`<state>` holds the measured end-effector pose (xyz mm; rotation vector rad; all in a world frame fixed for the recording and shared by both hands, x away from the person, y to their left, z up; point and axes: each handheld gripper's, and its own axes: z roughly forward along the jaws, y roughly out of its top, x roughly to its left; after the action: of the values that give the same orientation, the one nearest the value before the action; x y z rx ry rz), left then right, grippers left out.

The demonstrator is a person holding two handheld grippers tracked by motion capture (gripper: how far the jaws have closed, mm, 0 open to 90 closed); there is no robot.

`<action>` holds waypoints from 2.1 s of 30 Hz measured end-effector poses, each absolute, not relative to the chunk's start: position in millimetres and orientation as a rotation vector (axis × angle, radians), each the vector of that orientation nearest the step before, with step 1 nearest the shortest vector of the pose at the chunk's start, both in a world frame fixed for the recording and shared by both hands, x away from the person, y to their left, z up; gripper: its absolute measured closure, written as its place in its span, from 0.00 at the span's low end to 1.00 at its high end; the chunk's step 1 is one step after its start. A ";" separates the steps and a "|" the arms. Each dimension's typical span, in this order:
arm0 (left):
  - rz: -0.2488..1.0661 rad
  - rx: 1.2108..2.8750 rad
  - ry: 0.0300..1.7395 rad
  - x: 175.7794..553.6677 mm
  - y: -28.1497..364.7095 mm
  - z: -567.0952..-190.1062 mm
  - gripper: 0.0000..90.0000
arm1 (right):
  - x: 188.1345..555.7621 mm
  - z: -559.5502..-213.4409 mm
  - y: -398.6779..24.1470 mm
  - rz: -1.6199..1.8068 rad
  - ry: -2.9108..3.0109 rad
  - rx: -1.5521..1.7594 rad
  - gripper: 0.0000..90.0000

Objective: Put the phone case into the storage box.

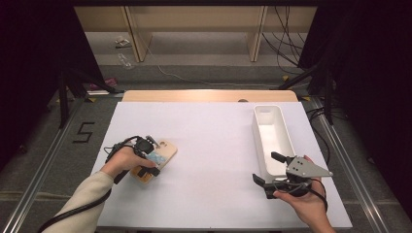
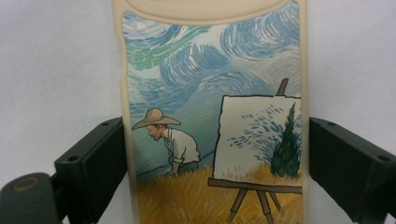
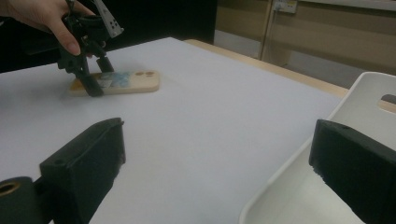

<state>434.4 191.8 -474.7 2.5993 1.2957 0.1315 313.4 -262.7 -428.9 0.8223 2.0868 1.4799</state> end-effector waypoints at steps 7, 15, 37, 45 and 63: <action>0.136 2.594 1.306 433.8 191.6 -474.4 0.11 | 313.4 -428.9 -262.7 1.481 2.087 0.822 0.05; 0.142 2.591 1.307 433.0 191.4 -474.0 0.12 | 313.3 -428.9 -262.7 1.481 2.087 0.822 0.05; 0.180 2.510 1.280 426.7 190.1 -463.7 0.12 | 313.1 -428.7 -263.1 1.485 2.083 0.824 0.05; 0.238 2.468 1.242 420.6 189.2 -457.5 0.12 | 313.0 -428.7 -263.2 1.486 2.082 0.824 0.05; 0.394 2.288 1.169 401.2 184.4 -447.4 0.12 | 312.2 -428.0 -264.5 1.489 2.077 0.825 0.05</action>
<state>401.2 184.4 -447.4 2.2880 1.1688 0.3942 312.2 -264.5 -428.0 0.8248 2.0772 1.4890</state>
